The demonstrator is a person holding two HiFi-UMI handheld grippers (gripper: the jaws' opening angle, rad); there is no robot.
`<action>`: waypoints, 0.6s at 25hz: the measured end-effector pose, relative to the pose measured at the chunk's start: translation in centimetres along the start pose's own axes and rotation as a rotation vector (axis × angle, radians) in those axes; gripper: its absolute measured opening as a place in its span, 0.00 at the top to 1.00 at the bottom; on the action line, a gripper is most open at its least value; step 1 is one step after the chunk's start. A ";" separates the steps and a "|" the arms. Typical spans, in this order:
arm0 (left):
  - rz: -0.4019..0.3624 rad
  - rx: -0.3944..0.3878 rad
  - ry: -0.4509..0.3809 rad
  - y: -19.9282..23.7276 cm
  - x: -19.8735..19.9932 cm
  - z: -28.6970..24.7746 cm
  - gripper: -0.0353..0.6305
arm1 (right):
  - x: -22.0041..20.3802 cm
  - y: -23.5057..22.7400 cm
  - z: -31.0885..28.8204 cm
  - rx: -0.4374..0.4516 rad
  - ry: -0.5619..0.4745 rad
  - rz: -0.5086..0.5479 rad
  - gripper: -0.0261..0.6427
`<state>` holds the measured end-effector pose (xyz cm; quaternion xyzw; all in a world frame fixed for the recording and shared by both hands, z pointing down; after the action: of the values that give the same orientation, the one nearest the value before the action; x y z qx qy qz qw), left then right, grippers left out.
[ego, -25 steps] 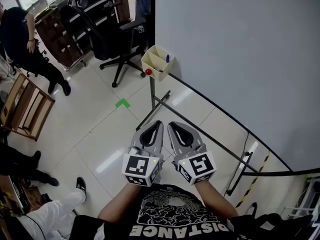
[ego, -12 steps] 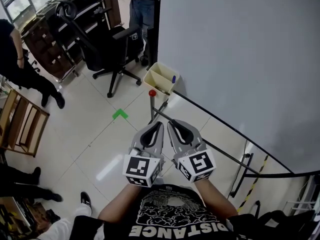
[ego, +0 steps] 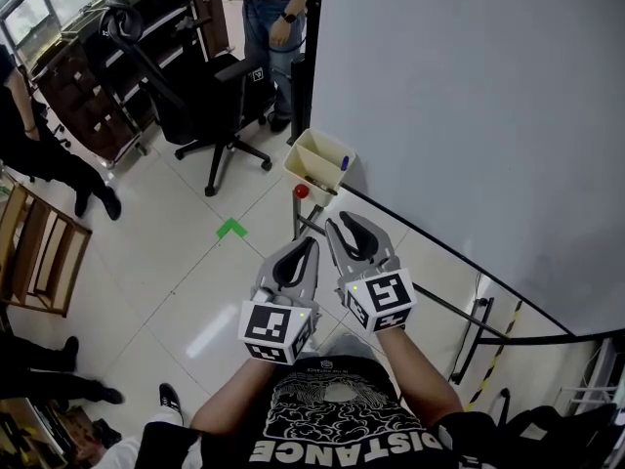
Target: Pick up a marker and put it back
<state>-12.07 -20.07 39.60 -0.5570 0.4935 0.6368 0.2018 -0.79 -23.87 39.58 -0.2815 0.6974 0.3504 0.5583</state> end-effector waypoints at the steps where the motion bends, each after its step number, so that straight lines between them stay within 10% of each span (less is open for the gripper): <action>1: 0.000 0.000 -0.001 0.1 0.0 -0.1 0.94 | -0.2 -0.3 -0.4 -0.005 0.004 0.004 0.86; 15: 0.012 0.040 0.004 1.5 0.5 -2.0 0.94 | -2.2 -3.1 -5.0 -0.002 0.051 0.012 0.82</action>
<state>-12.39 -22.55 39.96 -0.5511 0.5099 0.6269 0.2080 -0.80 -29.73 41.80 -0.2868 0.7127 0.3470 0.5379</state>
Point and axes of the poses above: the fingertips, and each gripper's own axes: z backward along the fingers, y to its left, x out of its top, the point moved 7 cm from there along z, backward along the fingers, and after that the axes turned 11 degrees about z, right-handed, at the moved point
